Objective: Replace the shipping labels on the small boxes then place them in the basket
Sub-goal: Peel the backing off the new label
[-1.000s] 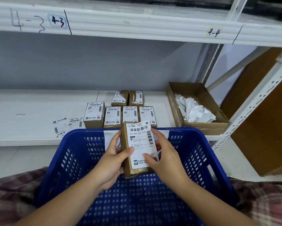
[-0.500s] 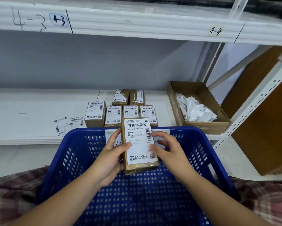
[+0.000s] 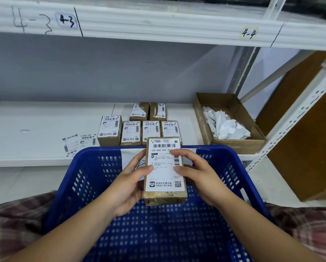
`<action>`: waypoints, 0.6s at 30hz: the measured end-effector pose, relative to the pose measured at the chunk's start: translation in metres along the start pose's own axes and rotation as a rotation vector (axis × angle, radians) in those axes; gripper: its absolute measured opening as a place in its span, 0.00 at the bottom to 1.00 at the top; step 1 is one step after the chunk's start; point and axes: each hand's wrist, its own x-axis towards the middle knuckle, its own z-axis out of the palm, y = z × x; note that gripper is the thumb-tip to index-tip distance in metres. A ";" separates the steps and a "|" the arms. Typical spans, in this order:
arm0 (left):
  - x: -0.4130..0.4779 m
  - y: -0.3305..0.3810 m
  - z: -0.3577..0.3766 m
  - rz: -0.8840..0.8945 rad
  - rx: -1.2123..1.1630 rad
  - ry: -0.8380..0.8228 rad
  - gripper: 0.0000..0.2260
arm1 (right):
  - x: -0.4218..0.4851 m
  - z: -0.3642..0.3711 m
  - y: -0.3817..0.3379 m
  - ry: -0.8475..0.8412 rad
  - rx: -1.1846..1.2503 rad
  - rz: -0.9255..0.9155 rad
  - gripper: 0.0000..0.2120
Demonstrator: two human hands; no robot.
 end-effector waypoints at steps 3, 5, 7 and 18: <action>-0.001 -0.001 0.001 -0.016 0.028 -0.019 0.24 | 0.000 -0.002 -0.004 0.009 -0.008 0.001 0.16; -0.002 -0.002 0.001 -0.017 0.044 -0.027 0.24 | 0.000 -0.002 -0.006 0.022 -0.021 -0.005 0.16; -0.002 -0.001 0.000 -0.017 0.073 -0.033 0.26 | 0.001 -0.001 -0.005 0.031 -0.047 -0.019 0.17; -0.005 0.000 0.000 -0.010 0.165 -0.031 0.28 | 0.004 -0.004 -0.001 0.007 -0.066 -0.029 0.35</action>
